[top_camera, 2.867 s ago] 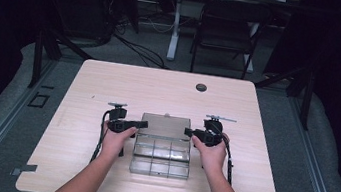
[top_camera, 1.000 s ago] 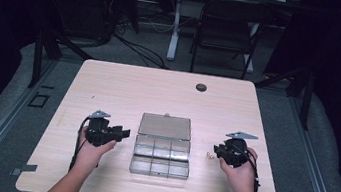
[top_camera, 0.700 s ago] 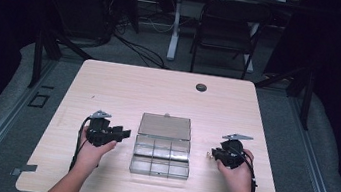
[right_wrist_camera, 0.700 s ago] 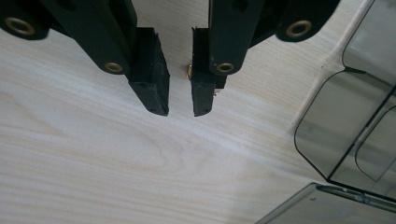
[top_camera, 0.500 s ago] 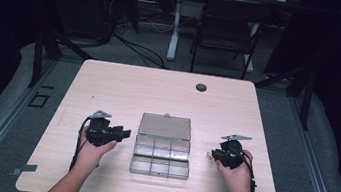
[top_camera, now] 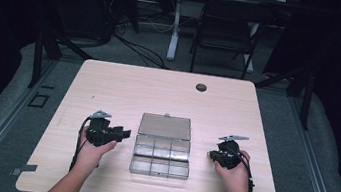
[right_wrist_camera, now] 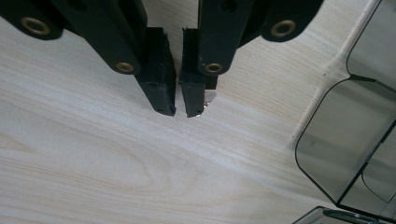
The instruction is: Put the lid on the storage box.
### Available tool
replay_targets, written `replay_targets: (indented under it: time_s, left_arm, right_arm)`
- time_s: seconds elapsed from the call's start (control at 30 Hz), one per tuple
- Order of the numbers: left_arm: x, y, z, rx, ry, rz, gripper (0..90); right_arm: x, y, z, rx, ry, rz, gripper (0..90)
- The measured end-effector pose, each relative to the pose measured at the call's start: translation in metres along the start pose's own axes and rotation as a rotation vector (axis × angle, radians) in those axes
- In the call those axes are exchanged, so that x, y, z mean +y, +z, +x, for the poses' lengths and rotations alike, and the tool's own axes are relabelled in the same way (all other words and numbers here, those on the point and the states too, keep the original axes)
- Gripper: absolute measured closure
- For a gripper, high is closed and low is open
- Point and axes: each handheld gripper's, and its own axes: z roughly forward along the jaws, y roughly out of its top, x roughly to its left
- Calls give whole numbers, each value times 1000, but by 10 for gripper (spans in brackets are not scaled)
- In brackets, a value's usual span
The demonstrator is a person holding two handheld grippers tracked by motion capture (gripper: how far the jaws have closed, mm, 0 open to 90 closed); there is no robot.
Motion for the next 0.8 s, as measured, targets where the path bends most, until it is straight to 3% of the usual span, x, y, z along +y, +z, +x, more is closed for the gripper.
replay_targets:
  time_s: [0.57,0.8]
  left_arm:
    - [0,0,1,1,-4,1,561]
    - [0,0,1,1,-5,-1,563]
  right_arm:
    - [1,-2,3,11,-23,0,886]
    - [7,-18,11,11,-55,-62,887]
